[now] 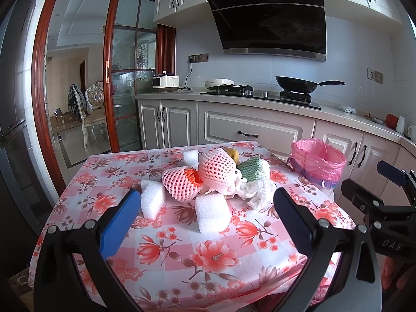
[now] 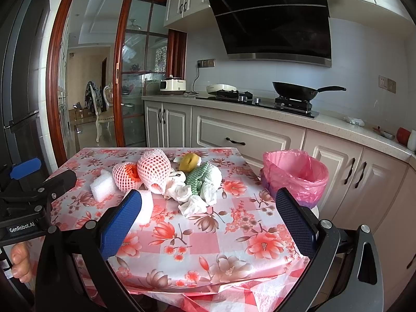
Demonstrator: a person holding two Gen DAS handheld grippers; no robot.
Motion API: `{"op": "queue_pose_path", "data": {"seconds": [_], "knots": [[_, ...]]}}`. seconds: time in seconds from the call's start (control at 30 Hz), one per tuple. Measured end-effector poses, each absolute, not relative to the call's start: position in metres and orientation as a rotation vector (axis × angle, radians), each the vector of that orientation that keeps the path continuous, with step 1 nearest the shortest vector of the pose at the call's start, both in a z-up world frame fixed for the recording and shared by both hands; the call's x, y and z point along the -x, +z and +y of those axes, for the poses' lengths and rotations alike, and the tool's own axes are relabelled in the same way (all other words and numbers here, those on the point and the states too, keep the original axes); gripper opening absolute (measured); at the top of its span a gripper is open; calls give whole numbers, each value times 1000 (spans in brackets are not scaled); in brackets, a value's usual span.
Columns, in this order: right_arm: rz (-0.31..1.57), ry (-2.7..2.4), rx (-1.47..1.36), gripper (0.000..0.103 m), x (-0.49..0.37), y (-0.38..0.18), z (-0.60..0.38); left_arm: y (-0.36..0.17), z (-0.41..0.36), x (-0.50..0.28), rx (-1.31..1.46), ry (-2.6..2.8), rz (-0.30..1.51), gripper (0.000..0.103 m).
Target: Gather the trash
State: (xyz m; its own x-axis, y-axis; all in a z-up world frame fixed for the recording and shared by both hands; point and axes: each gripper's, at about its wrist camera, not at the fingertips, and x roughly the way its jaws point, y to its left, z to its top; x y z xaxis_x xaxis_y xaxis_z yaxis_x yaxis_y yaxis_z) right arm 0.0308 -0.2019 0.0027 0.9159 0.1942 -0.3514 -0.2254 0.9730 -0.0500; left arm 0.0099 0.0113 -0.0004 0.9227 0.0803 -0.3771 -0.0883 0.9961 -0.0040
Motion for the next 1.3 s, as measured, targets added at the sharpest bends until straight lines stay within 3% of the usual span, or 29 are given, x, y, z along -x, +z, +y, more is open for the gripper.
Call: {"op": "queue_pose_path", "data": {"seconds": [1.3], "knots": [[338, 206, 73, 96, -27, 3, -205, 1, 8, -7, 43, 51, 363, 99]]}}
